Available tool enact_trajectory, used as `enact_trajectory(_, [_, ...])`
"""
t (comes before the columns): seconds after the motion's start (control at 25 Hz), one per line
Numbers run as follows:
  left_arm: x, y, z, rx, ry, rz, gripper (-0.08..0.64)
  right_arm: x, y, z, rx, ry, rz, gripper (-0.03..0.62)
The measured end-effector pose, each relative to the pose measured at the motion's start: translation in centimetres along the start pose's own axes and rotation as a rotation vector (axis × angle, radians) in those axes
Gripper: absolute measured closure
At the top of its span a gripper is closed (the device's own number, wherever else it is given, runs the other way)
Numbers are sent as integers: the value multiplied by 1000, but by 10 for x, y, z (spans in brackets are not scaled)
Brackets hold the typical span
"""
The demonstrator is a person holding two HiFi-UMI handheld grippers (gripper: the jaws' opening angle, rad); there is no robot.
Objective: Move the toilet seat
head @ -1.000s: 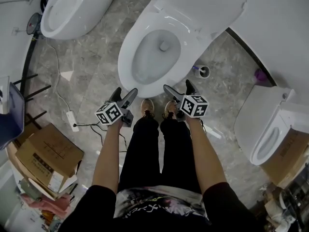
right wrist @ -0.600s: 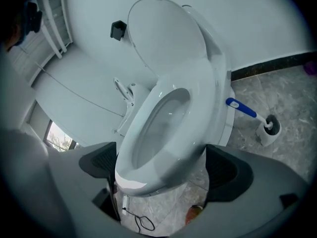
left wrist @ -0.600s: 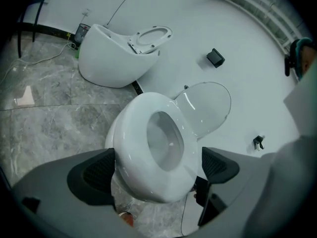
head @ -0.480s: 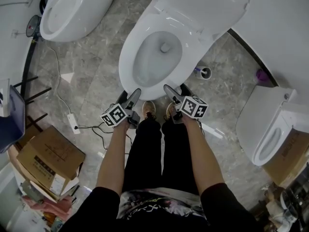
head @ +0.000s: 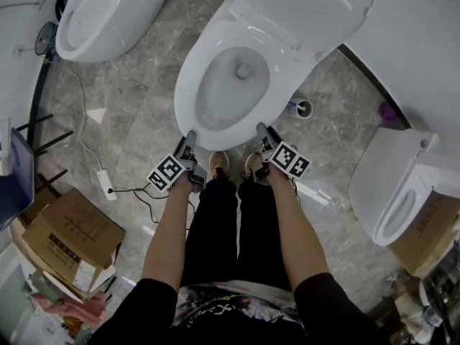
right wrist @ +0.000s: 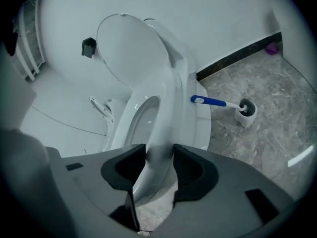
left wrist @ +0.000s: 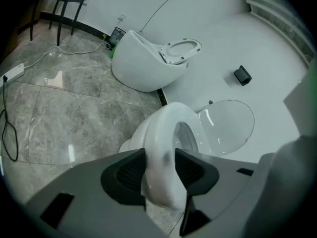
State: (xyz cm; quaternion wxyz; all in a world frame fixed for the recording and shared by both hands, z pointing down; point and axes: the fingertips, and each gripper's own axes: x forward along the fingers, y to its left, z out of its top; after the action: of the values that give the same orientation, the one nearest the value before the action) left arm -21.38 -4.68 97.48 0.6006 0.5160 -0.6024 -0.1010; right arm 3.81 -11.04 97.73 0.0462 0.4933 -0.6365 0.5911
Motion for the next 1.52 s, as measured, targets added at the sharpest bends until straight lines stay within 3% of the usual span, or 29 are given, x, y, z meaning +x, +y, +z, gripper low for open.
enact_trajectory(0.08, [1, 5, 0, -33, 1, 11, 396, -1, -2, 1, 18, -5, -6, 419])
enact_trajectory(0.48, [-19, -15, 10, -97, 0, -7, 411, -12, 13, 4, 86, -20, -19, 426])
enact_trajectory(0.8, [-60, -88, 35, -107, -17, -81, 428, -48, 50, 32, 260, -67, 65, 436])
enact_trajectory(1.2, [-85, -186, 62, -110, -48, -172, 431, -88, 87, 75, 389, -67, 121, 445])
enact_trajectory(1.28, [-88, -198, 66, -118, -54, -175, 432, -97, 94, 82, 426, -75, 148, 477])
enact_trajectory(1.4, [-89, -203, 68, -137, -52, -152, 434, -107, 131, 93, 382, -58, 271, 589])
enact_trajectory(1.52, [-89, -205, 70, -191, -82, -180, 440, -106, 173, 100, 230, -22, 298, 588])
